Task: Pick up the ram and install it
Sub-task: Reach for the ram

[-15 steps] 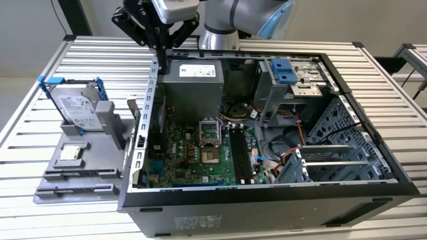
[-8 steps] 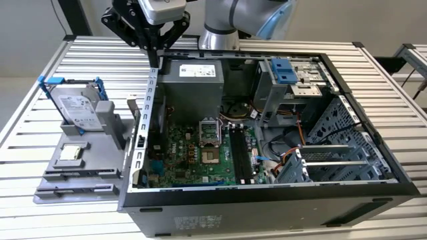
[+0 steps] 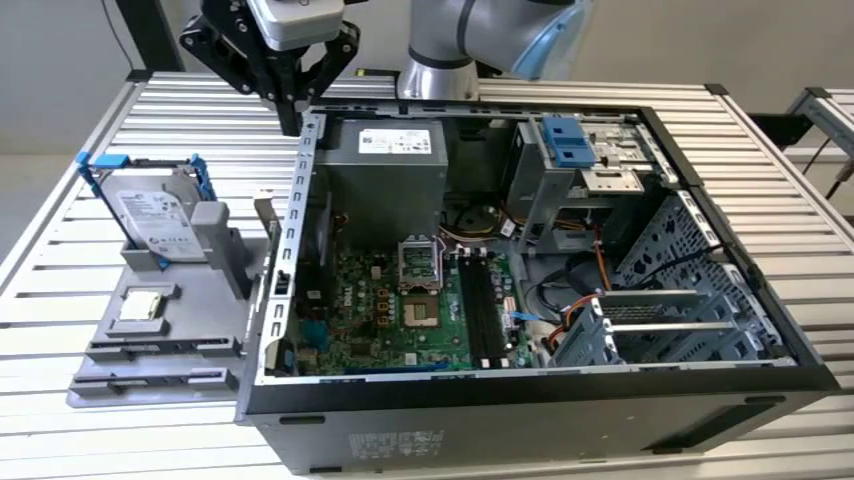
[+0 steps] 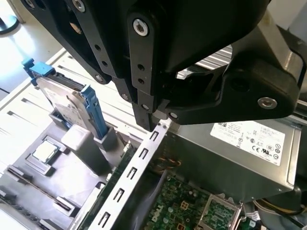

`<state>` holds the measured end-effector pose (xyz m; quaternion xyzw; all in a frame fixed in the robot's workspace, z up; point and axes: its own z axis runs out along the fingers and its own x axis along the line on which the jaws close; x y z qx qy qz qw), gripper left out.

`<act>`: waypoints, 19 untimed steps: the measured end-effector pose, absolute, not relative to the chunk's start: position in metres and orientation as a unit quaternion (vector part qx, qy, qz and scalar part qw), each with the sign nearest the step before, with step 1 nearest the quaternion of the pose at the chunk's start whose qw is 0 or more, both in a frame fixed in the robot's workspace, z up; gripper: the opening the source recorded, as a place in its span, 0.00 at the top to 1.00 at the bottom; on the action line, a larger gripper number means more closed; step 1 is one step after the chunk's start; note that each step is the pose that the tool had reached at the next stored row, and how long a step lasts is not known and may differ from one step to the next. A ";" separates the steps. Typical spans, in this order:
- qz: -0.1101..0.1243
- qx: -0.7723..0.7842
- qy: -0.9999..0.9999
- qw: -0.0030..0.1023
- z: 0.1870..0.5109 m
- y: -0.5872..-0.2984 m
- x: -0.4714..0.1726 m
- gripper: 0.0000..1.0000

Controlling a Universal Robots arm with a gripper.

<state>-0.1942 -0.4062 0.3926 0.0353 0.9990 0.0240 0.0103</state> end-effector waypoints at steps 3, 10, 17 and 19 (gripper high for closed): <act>0.024 0.035 0.999 0.010 0.393 -0.406 -0.198 1.00; 0.024 0.035 0.999 0.010 0.393 -0.407 -0.208 1.00; 0.024 0.034 0.999 0.010 0.393 -0.408 -0.218 1.00; 0.024 0.034 0.999 0.010 0.393 -0.408 -0.221 1.00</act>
